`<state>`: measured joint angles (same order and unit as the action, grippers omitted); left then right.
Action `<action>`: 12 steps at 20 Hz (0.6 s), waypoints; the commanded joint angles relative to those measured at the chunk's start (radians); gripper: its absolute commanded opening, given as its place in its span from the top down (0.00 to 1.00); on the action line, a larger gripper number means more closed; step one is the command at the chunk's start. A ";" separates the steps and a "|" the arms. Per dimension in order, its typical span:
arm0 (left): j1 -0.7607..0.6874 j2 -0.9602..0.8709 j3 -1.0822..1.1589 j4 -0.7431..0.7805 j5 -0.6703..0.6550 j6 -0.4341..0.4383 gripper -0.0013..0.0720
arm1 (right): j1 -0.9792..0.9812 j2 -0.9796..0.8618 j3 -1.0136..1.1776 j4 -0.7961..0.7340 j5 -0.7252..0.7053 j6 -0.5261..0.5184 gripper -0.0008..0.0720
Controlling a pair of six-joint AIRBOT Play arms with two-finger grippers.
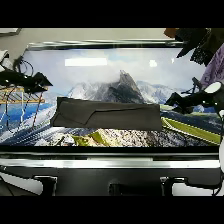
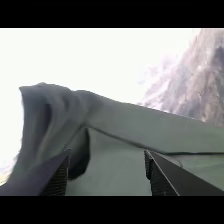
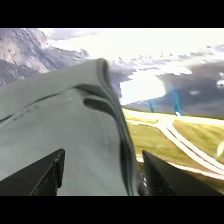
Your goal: Fold the clothes and pants, and hang the long-sleeved shirts on hangers.
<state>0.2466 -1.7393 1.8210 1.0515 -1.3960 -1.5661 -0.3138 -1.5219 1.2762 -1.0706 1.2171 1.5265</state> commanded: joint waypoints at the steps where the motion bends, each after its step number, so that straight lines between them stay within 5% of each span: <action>1: -0.019 0.081 0.035 0.156 -0.045 -0.017 0.25 | -0.082 -0.076 0.014 0.111 0.134 -0.120 0.23; 6: -0.081 0.143 0.035 0.321 -0.108 -0.040 0.25 | -0.079 -0.194 0.013 0.193 0.156 -0.196 0.23; 12: -0.124 0.150 0.035 0.323 -0.107 -0.074 0.25 | -0.079 -0.229 -0.026 0.196 0.103 -0.215 0.25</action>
<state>0.1417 -1.5951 1.8553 1.3529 -1.4982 -1.6180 -0.3920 -1.7332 1.2694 -0.8864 1.3426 1.3266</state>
